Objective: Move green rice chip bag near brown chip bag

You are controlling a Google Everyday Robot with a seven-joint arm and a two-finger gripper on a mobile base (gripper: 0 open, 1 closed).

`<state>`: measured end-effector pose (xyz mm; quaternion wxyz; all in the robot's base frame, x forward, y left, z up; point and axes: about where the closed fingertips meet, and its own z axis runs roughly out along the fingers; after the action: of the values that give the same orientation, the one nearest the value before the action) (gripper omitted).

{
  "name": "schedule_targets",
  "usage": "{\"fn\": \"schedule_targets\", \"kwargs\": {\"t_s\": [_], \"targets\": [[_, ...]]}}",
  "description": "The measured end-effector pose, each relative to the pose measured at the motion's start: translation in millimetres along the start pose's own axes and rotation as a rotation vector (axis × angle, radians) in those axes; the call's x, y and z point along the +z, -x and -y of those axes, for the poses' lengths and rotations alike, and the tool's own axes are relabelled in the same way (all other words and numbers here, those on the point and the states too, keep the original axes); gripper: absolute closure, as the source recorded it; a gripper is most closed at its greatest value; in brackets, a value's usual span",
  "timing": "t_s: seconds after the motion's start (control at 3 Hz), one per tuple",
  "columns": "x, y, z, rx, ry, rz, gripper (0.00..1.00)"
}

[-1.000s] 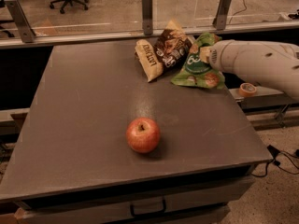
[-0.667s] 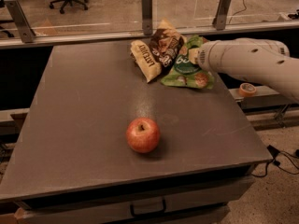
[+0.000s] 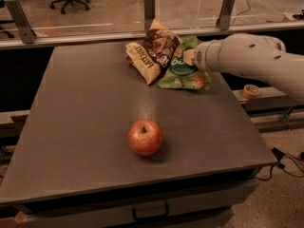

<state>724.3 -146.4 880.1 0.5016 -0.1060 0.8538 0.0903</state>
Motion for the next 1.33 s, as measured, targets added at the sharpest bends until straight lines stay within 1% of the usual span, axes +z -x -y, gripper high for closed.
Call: {"fn": "schedule_targets", "kwargs": {"t_s": [0.33,0.67,1.0,1.33], "targets": [[-5,3,1,-0.014,0.003,-0.026,0.15],[-20,26,-1,-0.086,0.028,-0.021,0.00],[-58,81,23,-0.230,0.014,0.031,0.00],[-96,113,52,-0.331,0.022,0.031,0.00]]}}
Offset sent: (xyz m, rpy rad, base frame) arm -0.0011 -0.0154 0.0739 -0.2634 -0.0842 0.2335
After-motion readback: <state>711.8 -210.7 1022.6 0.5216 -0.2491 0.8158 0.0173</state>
